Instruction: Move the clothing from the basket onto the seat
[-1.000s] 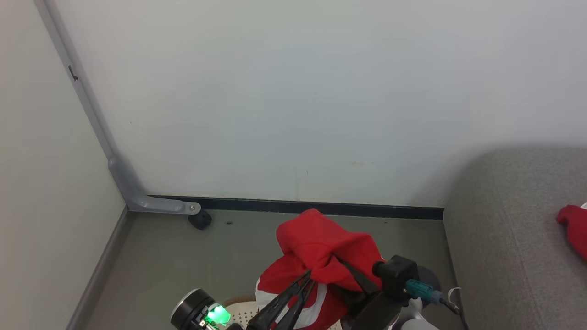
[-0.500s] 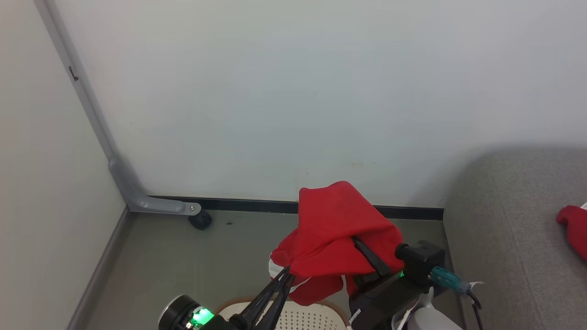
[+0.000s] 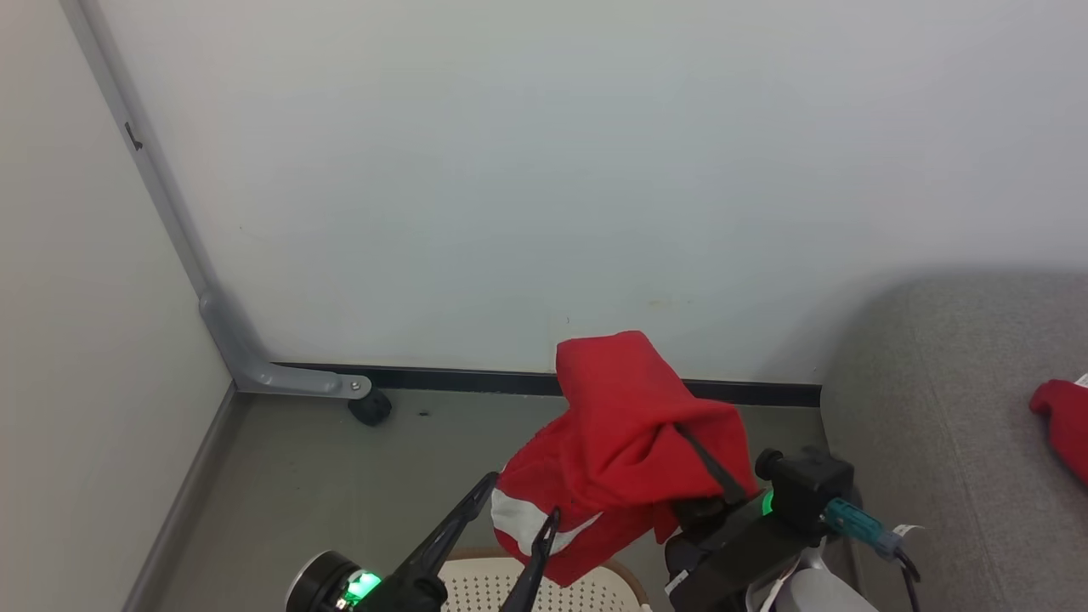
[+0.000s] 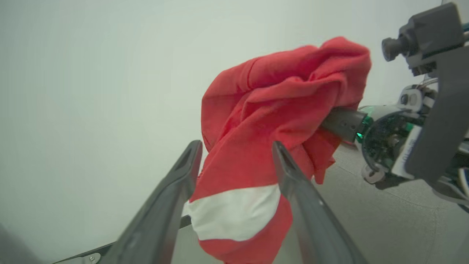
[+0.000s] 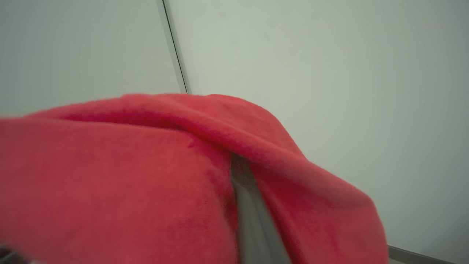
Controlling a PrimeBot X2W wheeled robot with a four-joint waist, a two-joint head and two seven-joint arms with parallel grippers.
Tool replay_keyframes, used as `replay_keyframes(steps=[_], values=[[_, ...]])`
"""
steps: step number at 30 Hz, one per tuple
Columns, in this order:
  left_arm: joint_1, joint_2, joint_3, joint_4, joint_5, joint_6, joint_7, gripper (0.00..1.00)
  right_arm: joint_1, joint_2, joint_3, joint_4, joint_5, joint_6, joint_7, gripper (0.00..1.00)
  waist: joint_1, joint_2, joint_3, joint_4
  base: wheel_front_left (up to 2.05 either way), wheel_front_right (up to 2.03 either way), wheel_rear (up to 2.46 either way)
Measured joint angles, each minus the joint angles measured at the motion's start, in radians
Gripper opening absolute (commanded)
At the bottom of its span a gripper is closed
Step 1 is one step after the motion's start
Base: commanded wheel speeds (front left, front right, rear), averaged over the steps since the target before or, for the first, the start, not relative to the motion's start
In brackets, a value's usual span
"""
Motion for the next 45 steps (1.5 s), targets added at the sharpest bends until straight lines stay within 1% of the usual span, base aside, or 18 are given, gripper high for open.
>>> replay_keyframes(steps=[10,14,19,23,27,34,35,38,39,42,45], values=[[0.031,0.010,0.066,0.027,-0.007,0.012,0.000,1.00,0.013,-0.032,-0.072,-0.054,-0.043,-0.009,-0.001,0.00,0.0000,0.0000,0.000,0.002,0.00,0.00,0.00],[0.039,0.013,0.115,0.036,-0.013,0.034,0.000,1.00,0.026,-0.041,-0.094,-0.081,-0.049,-0.009,-0.001,0.00,0.0000,0.0000,0.000,0.004,0.00,0.00,0.00],[0.039,0.016,0.172,0.054,-0.016,0.072,0.000,1.00,0.067,-0.053,-0.109,-0.113,-0.060,-0.009,-0.001,0.00,0.0000,0.0000,0.000,0.005,0.00,0.00,0.00],[0.043,0.004,0.216,0.058,-0.023,0.101,0.000,1.00,0.113,-0.064,-0.121,-0.146,-0.071,-0.009,-0.001,0.00,0.0000,0.0000,-0.002,0.004,0.00,0.00,0.00],[0.079,-0.001,0.254,0.058,-0.025,0.126,0.000,1.00,0.157,-0.068,-0.156,-0.167,-0.074,-0.011,-0.001,0.00,0.0000,0.0000,-0.005,-0.002,0.00,0.00,0.00],[0.116,-0.012,0.290,0.059,-0.025,0.149,0.000,1.00,0.246,-0.077,-0.227,-0.208,-0.074,-0.046,-0.001,0.00,-0.0001,0.0000,-0.010,-0.015,0.00,0.00,0.00],[0.123,-0.013,0.295,0.059,-0.025,0.151,0.000,1.00,0.257,-0.077,-0.236,-0.214,-0.074,-0.047,-0.001,0.00,0.0000,0.0000,-0.011,-0.017,0.00,0.00,0.00],[0.141,-0.019,0.299,0.057,-0.025,0.153,0.000,1.00,0.286,-0.077,-0.260,-0.226,-0.074,-0.064,-0.001,0.00,-0.0001,0.0000,-0.014,-0.022,0.00,0.00,0.00],[0.146,-0.023,0.302,0.057,-0.025,0.160,0.000,1.00,0.297,-0.077,-0.268,-0.230,-0.074,-0.068,-0.001,0.00,-0.0001,0.0000,-0.015,-0.024,0.00,0.00,0.00],[0.156,-0.028,0.317,0.054,-0.025,0.161,0.000,1.00,0.325,-0.077,-0.287,-0.232,-0.075,-0.072,-0.001,0.00,-0.0001,0.0000,-0.018,-0.030,0.00,0.00,0.00],[0.168,-0.029,0.323,0.054,-0.022,0.161,0.000,1.00,0.352,-0.075,-0.307,-0.239,-0.076,-0.084,-0.001,0.00,-0.0001,0.0000,-0.021,-0.035,0.00,0.00,0.00]])
